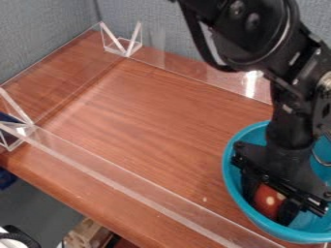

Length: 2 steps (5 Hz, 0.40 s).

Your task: Remove the mushroom from inside the blue bowl and put it on the table

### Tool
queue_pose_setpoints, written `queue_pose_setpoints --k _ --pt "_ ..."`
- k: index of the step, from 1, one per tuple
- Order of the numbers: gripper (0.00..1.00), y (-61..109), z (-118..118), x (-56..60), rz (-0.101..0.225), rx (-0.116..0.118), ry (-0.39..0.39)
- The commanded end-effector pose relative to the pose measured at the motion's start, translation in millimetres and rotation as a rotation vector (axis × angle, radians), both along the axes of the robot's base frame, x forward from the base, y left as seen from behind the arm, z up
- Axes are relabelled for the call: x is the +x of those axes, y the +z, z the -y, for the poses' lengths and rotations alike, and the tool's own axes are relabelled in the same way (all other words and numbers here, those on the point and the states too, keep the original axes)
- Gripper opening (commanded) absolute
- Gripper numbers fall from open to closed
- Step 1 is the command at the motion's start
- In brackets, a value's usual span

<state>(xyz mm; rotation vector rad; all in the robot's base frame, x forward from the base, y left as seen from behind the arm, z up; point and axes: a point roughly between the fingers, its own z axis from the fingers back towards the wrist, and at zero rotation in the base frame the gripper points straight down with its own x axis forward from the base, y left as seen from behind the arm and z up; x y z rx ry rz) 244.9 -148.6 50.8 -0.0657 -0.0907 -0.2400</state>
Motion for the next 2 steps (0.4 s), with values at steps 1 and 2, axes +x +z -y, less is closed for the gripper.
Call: queue_pose_setpoints --k 1,2 --pt "0.0 26.2 2.2 10.4 0.078 -0.037 -0.005" --pt "0.0 31.9 0.2 10.6 0.086 -0.036 -0.01"
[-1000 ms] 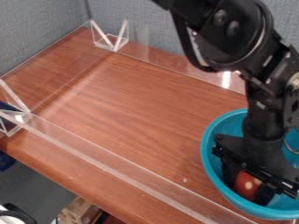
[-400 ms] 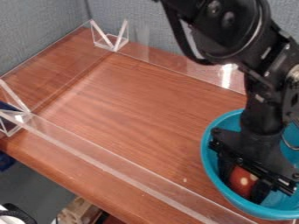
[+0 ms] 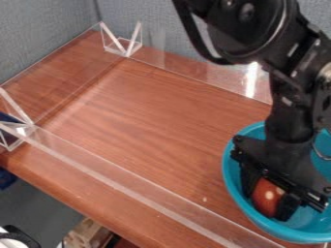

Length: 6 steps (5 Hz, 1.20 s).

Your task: Remove the mushroom from inside the blue bowl and put it on the table

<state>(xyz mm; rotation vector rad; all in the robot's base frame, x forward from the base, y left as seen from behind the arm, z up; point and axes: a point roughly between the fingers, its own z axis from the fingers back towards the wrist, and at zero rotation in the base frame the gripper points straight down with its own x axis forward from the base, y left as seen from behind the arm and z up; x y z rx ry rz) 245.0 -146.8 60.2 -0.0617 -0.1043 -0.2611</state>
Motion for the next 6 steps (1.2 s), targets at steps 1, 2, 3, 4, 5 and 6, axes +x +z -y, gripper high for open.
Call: queue_pose_setpoints --k 1,2,3,4,5,6 --pt "0.0 28.5 -0.5 11.1 0.082 -0.038 0.008" --pt "0.0 32.7 -2.9 11.9 0.09 -0.036 0.007" --pt "0.0 38.6 -5.5 11.9 0.097 -0.033 0.007" --pt "0.0 46.2 -8.7 11.7 0.106 -0.03 0.007" --pt "0.0 62.5 -17.7 14.1 0.131 -0.026 0.017" --pt "0.0 98.7 -47.1 19.3 0.196 -0.019 0.081"
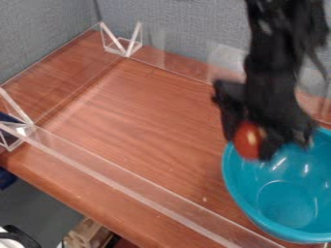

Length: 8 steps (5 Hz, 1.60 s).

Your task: Remove the mushroom from inside the blue bowl and put it on the table

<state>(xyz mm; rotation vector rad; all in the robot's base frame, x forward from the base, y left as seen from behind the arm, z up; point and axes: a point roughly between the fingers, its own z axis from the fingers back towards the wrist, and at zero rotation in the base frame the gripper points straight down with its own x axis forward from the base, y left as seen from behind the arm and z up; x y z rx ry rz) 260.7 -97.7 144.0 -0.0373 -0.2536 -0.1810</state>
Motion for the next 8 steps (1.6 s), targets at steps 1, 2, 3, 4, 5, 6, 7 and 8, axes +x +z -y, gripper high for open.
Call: queue_pose_setpoints --k 1,2,3,4,5,6,7,8 --pt "0.0 39.3 -42.3 15.1 0.089 -0.008 0.1" --pt "0.0 29.5 -73.8 19.3 0.053 0.017 0.158" --pt "0.0 18.4 -118.2 12.7 0.016 0.036 0.238" --pt "0.0 4.1 -161.1 6.6 -0.017 0.049 0.311" --pt "0.0 -11.0 -190.5 9.2 -0.04 0.056 0.351" --pt "0.0 -32.7 -204.7 19.8 -0.064 0.074 0.36" --pt "0.0 -52.7 -205.2 27.6 -0.081 0.09 0.349" --pt "0.0 -67.8 -205.8 35.6 -0.098 0.104 0.34"
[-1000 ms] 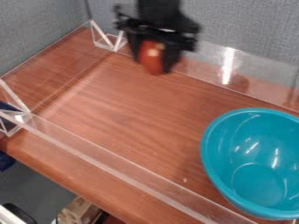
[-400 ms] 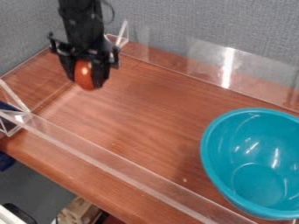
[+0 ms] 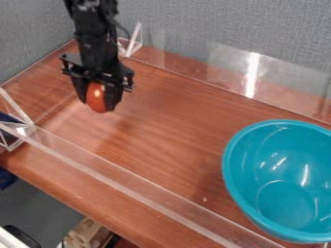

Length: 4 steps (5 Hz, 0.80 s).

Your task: Remove the mushroom from inside the blue bowl and put it on the table

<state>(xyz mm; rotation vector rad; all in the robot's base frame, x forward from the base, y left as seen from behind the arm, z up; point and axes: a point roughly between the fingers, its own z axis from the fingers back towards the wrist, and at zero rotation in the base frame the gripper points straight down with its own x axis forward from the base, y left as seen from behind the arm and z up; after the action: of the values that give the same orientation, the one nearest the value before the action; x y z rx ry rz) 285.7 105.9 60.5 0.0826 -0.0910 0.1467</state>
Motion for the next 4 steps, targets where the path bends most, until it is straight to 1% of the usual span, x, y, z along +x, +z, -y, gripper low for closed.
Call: queue_pose_setpoints --k 1,2,3,4 --pt "0.0 0.8 -4.3 17.8 0.037 0.03 -0.005" --pt "1.0 -8.6 -5.1 21.6 0.029 0.033 -0.006" --pt "1.0 -8.1 -4.8 22.2 0.035 0.029 -0.004" --pt "0.0 -7.1 -5.1 23.3 0.042 0.024 -0.005"
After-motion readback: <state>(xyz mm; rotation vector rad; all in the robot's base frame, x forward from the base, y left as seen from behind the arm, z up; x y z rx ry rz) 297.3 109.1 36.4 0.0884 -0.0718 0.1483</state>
